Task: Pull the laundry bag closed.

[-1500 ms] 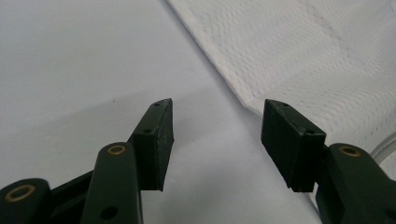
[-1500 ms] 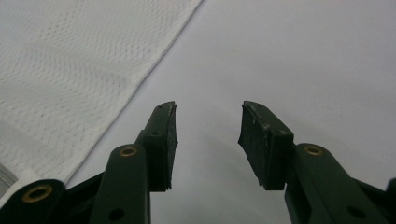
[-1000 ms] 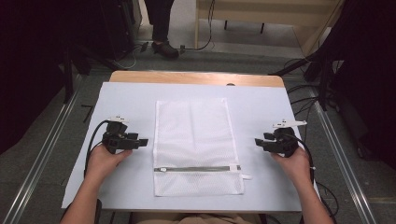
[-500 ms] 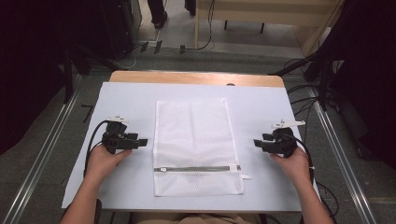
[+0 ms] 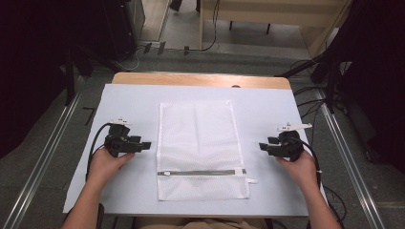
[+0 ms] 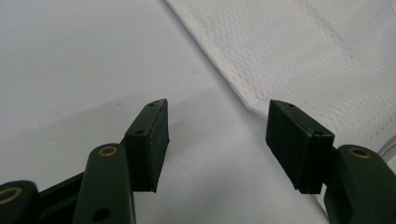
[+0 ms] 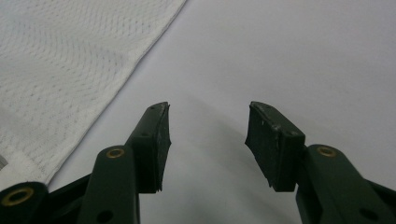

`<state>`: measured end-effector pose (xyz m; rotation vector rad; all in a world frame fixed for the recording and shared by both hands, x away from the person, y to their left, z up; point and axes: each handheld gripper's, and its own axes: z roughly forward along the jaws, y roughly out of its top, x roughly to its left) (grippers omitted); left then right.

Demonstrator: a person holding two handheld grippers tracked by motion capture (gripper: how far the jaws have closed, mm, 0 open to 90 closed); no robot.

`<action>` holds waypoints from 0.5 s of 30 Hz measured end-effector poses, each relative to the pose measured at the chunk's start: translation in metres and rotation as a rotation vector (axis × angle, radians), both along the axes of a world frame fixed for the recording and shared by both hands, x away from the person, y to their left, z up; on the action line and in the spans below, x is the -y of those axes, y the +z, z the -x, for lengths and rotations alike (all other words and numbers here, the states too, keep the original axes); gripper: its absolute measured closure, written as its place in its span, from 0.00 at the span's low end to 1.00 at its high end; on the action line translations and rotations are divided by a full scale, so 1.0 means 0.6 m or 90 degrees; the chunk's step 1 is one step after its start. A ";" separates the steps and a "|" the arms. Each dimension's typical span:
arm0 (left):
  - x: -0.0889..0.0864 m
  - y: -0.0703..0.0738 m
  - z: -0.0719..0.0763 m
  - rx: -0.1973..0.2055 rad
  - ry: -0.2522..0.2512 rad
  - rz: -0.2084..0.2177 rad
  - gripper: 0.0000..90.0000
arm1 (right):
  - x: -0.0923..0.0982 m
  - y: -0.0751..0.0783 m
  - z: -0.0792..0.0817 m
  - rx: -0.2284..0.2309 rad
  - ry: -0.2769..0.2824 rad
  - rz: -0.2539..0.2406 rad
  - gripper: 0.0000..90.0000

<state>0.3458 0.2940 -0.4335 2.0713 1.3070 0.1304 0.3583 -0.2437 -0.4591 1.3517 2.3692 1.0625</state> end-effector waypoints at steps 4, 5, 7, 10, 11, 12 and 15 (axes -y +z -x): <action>0.002 0.002 0.002 0.008 -0.001 0.002 0.45 | -0.001 0.000 0.001 -0.002 0.007 0.002 0.58; 0.002 0.003 0.003 0.008 -0.001 0.002 0.45 | -0.002 0.000 0.001 -0.002 0.007 0.002 0.59; 0.002 0.003 0.004 0.007 0.001 0.004 0.45 | -0.003 0.002 0.002 0.000 0.010 -0.001 0.60; 0.000 0.005 0.007 0.004 0.001 0.010 0.45 | -0.005 0.005 0.002 0.000 0.014 -0.006 0.61; 0.000 0.005 0.007 0.004 0.001 0.010 0.45 | -0.007 0.006 0.002 -0.001 0.016 -0.009 0.61; -0.001 0.006 0.009 0.006 0.002 0.011 0.45 | -0.008 0.006 0.002 0.000 0.019 -0.010 0.62; -0.002 0.008 0.014 0.006 0.002 0.015 0.45 | -0.014 0.010 0.002 -0.002 0.025 -0.013 0.63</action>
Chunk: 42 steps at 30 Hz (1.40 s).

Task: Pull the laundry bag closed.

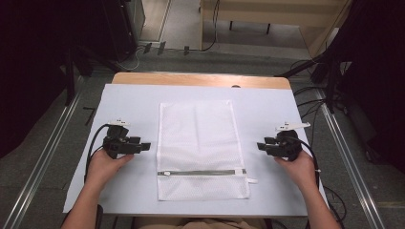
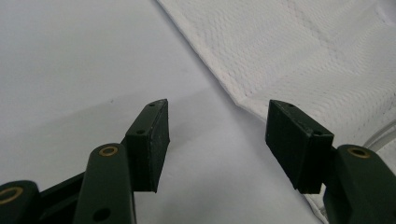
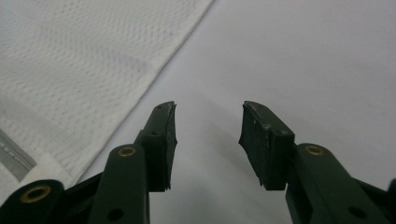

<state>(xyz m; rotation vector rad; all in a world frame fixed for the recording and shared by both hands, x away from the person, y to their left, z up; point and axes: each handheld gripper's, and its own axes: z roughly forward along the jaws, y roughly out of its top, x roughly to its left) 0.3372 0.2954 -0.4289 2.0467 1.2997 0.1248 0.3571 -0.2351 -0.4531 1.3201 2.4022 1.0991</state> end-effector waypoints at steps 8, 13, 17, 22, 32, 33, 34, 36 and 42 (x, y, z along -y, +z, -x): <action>-0.005 0.003 0.021 -0.001 0.002 -0.001 0.45 | -0.040 0.015 0.003 0.011 0.050 -0.001 0.66; -0.012 0.005 0.035 0.001 0.003 0.002 0.45 | -0.056 0.022 0.004 0.020 0.073 -0.003 0.68; -0.011 0.008 0.051 0.007 -0.008 -0.002 0.44 | -0.073 0.026 0.005 0.026 0.087 0.000 0.68; -0.015 0.009 0.061 0.007 -0.009 0.006 0.44 | -0.083 0.028 0.004 0.027 0.098 -0.005 0.69; -0.020 0.009 0.063 0.024 -0.003 0.007 0.44 | -0.129 0.044 0.023 0.031 0.157 -0.017 0.75; -0.021 0.009 0.062 0.025 -0.002 0.006 0.44 | -0.129 0.044 0.023 0.031 0.157 -0.017 0.75; -0.021 0.009 0.061 0.026 -0.002 0.008 0.44 | -0.136 0.045 0.026 0.030 0.160 -0.016 0.75; -0.022 0.008 0.060 0.030 0.001 0.010 0.44 | -0.148 0.045 0.028 0.029 0.172 -0.016 0.75; -0.024 0.009 0.058 0.032 0.004 0.010 0.44 | -0.162 0.046 0.034 0.024 0.179 -0.021 0.76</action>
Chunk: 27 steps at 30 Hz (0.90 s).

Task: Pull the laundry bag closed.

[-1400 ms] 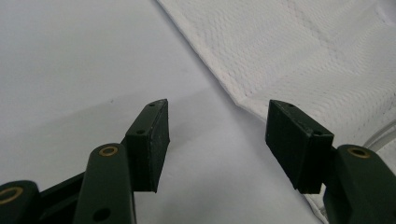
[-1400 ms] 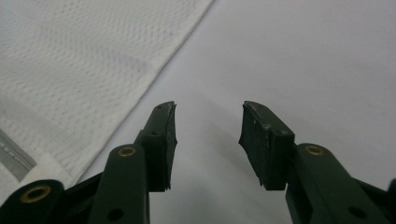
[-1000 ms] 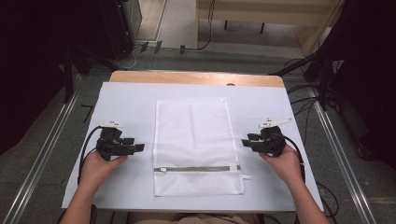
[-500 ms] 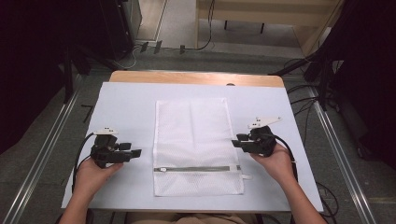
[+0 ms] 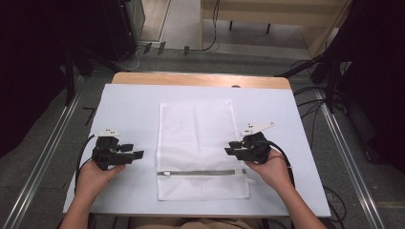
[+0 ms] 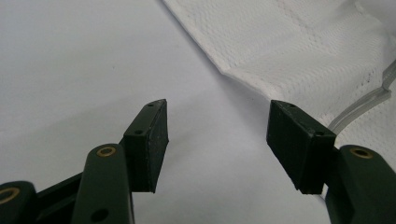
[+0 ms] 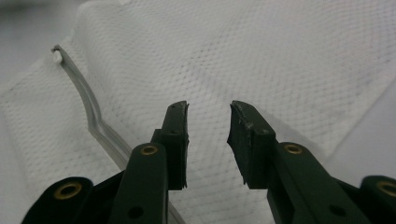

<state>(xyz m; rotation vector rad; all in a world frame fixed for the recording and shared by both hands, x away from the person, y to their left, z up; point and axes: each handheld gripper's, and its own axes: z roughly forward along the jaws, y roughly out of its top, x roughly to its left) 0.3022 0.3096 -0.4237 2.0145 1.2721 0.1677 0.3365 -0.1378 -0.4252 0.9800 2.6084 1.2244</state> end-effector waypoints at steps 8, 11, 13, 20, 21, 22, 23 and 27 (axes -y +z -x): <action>-0.001 -0.001 -0.004 -0.001 -0.002 0.001 0.44 | -0.040 0.002 0.013 0.001 0.031 -0.008 0.76; -0.002 0.000 -0.005 0.000 0.001 0.004 0.44 | -0.052 0.002 0.016 -0.001 0.037 -0.010 0.76; -0.002 0.000 -0.005 0.002 0.003 0.005 0.44 | -0.061 0.003 0.018 -0.001 0.044 -0.011 0.76; -0.003 0.000 -0.006 0.001 0.002 0.003 0.44 | -0.094 0.004 0.027 -0.005 0.070 -0.008 0.77; -0.003 0.000 -0.006 0.001 0.002 0.003 0.44 | -0.101 0.007 0.028 -0.003 0.075 -0.011 0.78; -0.002 0.000 -0.006 0.002 0.002 0.002 0.44 | -0.101 0.007 0.028 -0.003 0.075 -0.011 0.78; -0.002 0.000 -0.006 0.002 0.002 0.001 0.44 | -0.104 0.009 0.028 0.000 0.080 -0.012 0.78; -0.002 0.000 -0.007 0.003 0.000 0.000 0.44 | -0.120 0.012 0.033 0.000 0.096 -0.017 0.78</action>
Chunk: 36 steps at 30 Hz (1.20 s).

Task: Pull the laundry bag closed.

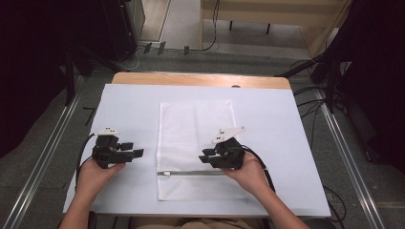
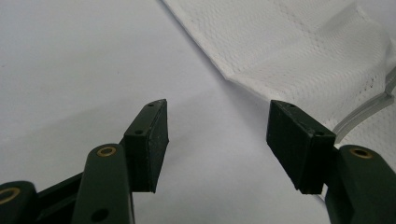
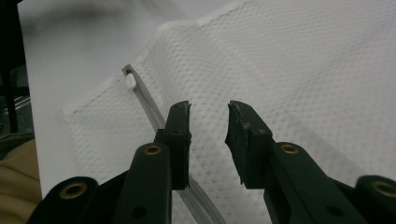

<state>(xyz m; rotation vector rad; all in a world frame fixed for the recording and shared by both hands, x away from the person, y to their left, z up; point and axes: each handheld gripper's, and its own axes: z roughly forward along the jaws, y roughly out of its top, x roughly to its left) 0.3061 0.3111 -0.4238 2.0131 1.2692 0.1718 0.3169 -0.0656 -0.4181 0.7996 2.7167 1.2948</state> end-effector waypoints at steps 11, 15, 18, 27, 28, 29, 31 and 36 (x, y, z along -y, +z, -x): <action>-0.003 0.000 0.000 0.001 0.002 0.003 0.44 | -0.047 -0.006 0.010 0.001 0.043 0.009 0.80; -0.006 0.000 -0.001 0.001 0.005 0.001 0.44 | -0.061 -0.007 0.013 0.005 0.054 0.010 0.80; -0.006 0.000 -0.001 0.001 0.006 0.000 0.44 | -0.078 -0.012 0.018 0.004 0.070 0.014 0.81; -0.009 0.001 -0.001 0.002 0.007 0.004 0.44 | -0.111 -0.026 0.026 -0.002 0.091 0.021 0.84; -0.009 0.001 -0.001 0.004 0.007 0.003 0.44 | -0.116 -0.029 0.025 -0.004 0.093 0.021 0.85; -0.009 0.001 -0.001 0.004 0.007 0.003 0.44 | -0.116 -0.029 0.025 -0.004 0.093 0.021 0.85; -0.009 0.001 -0.001 0.005 0.007 0.004 0.44 | -0.122 -0.033 0.024 -0.006 0.098 0.021 0.86; -0.008 0.001 -0.001 0.005 0.007 0.004 0.44 | -0.136 -0.043 0.024 -0.006 0.103 0.028 0.86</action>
